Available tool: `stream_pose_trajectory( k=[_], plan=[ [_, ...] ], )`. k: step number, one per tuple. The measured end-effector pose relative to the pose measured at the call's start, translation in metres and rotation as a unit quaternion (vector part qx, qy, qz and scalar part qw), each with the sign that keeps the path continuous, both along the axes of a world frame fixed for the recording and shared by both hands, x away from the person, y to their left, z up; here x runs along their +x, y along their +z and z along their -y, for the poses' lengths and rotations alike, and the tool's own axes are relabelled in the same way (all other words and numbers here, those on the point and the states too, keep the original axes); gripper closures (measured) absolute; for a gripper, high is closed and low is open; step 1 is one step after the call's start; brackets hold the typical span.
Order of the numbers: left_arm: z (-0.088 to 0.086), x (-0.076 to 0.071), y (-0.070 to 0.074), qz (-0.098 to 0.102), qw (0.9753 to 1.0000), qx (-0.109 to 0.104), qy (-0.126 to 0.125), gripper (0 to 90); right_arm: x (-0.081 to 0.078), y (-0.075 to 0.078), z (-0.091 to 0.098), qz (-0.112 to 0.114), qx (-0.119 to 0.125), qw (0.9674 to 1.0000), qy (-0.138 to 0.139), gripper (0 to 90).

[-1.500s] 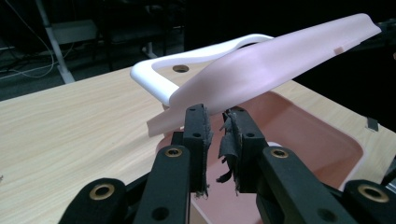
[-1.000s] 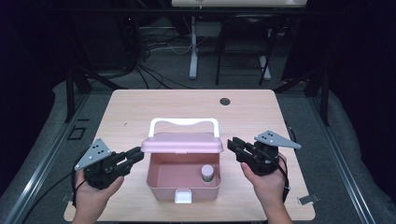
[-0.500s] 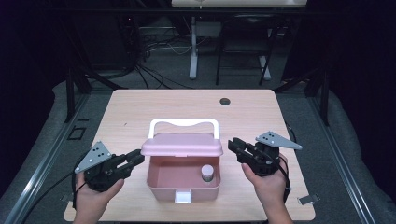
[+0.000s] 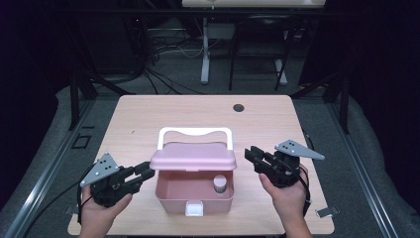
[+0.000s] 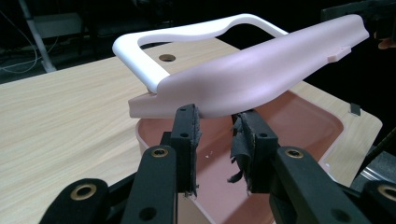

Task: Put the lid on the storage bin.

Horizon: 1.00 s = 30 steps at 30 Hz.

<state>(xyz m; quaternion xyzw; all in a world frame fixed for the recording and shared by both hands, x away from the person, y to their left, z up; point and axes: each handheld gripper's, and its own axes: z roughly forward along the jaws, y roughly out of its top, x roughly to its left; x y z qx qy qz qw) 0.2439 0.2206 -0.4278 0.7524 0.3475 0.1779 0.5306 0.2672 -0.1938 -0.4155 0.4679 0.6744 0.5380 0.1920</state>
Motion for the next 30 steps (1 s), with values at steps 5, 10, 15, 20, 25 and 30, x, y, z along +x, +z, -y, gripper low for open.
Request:
stream_pose_trajectory(
  k=[5, 10, 15, 20, 25, 30],
  plan=[
    [0.0, -0.003, -0.001, 0.002, 1.0, 0.004, 0.003, 71.5, 0.001, 0.0, 0.0, 0.0, 0.0, 1.0, 0.0, 72.0],
    [0.0, -0.006, -0.004, 0.006, 0.9999, 0.01, 0.002, 71.8, 0.001, -0.002, -0.002, -0.005, -0.002, 1.0, 0.004, 71.9],
    [0.001, -0.008, -0.006, 0.01, 0.9999, 0.009, 0.004, 72.5, 0.003, -0.004, -0.003, -0.009, -0.002, 0.9999, 0.005, 71.8],
    [0.001, -0.01, -0.009, 0.009, 0.9999, 0.008, 0.005, 72.8, 0.003, -0.004, -0.002, -0.009, 0.0, 0.9999, 0.004, 71.7],
    [0.0, -0.012, -0.011, 0.007, 0.9999, 0.011, 0.004, 72.8, 0.003, -0.005, -0.003, -0.01, -0.001, 0.9999, 0.006, 71.3],
    [0.0, -0.013, -0.014, 0.006, 0.9999, 0.013, 0.004, 72.9, 0.004, -0.005, -0.003, -0.01, 0.0, 0.9999, 0.006, 71.3]
  ],
)
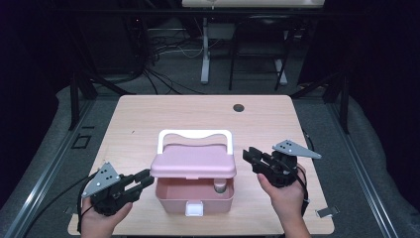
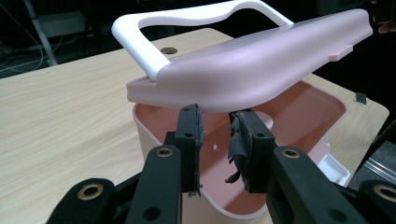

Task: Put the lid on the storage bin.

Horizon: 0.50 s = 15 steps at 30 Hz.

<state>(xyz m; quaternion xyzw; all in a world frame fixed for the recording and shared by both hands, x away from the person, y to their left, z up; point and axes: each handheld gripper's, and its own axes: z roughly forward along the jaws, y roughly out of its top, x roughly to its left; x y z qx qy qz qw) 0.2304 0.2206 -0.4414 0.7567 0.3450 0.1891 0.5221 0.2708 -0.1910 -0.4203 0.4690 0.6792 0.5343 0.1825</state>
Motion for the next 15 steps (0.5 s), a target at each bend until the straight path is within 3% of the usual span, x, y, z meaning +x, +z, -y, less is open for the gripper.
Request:
stream_pose_trajectory(
  k=[15],
  plan=[
    [-0.0009, -0.0035, -0.0062, -0.005, 1.0, 0.001, -0.002, 74.5, 0.0022, -0.0027, -0.0013, -0.005, 0.002, 1.0, 0.003, 70.3]
  ],
)
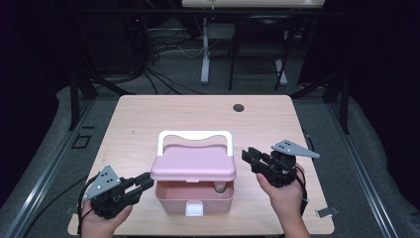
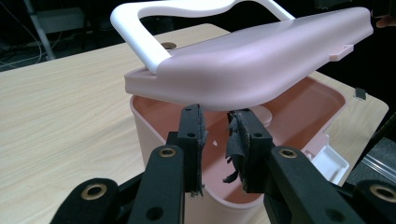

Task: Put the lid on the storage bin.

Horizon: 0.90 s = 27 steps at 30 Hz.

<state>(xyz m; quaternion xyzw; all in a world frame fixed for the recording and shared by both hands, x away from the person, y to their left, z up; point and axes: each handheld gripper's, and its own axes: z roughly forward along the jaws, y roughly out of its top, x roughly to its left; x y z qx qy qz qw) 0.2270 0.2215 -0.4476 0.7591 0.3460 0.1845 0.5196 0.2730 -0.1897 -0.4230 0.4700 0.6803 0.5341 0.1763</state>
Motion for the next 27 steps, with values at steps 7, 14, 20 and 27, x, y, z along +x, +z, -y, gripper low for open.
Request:
stream_pose_trajectory(
  k=[7, 14, 20, 27],
  plan=[
    [0.0, -0.002, -0.004, -0.003, 1.0, -0.001, 0.0, 74.9, 0.002, -0.003, -0.003, -0.006, 0.0, 1.0, 0.004, 70.3],
    [0.0, -0.004, -0.007, -0.005, 1.0, 0.001, -0.001, 74.9, 0.004, -0.007, -0.006, -0.013, 0.0, 0.9999, 0.01, 70.0],
    [-0.001, -0.005, -0.01, -0.008, 0.9999, 0.008, -0.002, 75.0, 0.005, -0.009, -0.007, -0.014, 0.0, 0.9998, 0.011, 69.9],
    [0.0, -0.007, -0.014, -0.014, 0.9999, 0.008, -0.002, 75.0, 0.005, -0.008, -0.007, -0.013, 0.002, 0.9999, 0.01, 69.9]
  ],
)
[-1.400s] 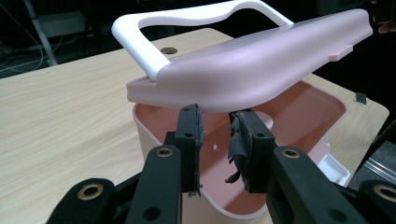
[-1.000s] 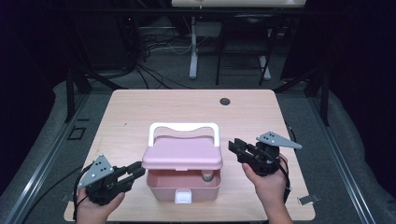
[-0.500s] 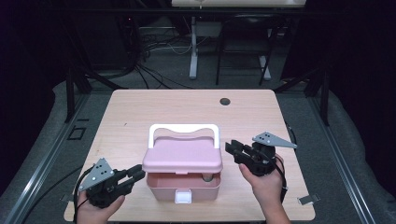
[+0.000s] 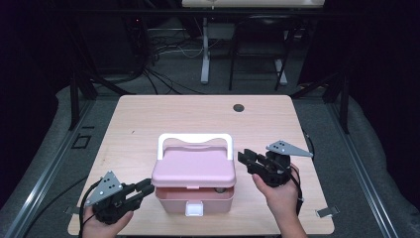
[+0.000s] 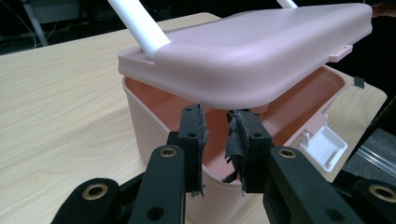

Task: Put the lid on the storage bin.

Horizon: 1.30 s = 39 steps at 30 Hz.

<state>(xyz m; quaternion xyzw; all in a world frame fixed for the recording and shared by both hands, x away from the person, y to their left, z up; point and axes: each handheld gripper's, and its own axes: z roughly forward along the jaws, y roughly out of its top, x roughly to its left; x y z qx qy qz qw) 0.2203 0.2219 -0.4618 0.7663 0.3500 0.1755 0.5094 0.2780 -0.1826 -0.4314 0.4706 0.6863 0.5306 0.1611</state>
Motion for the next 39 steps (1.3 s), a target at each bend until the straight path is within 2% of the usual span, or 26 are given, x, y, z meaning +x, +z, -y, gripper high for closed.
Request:
stream_pose_trajectory(
  k=[12, 39],
  plan=[
    [0.001, -0.002, -0.007, -0.011, 0.9999, 0.003, -0.004, 75.4, 0.001, -0.001, 0.0, -0.001, -0.001, 1.0, -0.001, 69.7],
    [0.001, -0.004, -0.017, -0.02, 0.9997, 0.008, -0.008, 75.8, 0.002, -0.003, 0.0, -0.003, -0.001, 1.0, -0.003, 69.6]
  ],
)
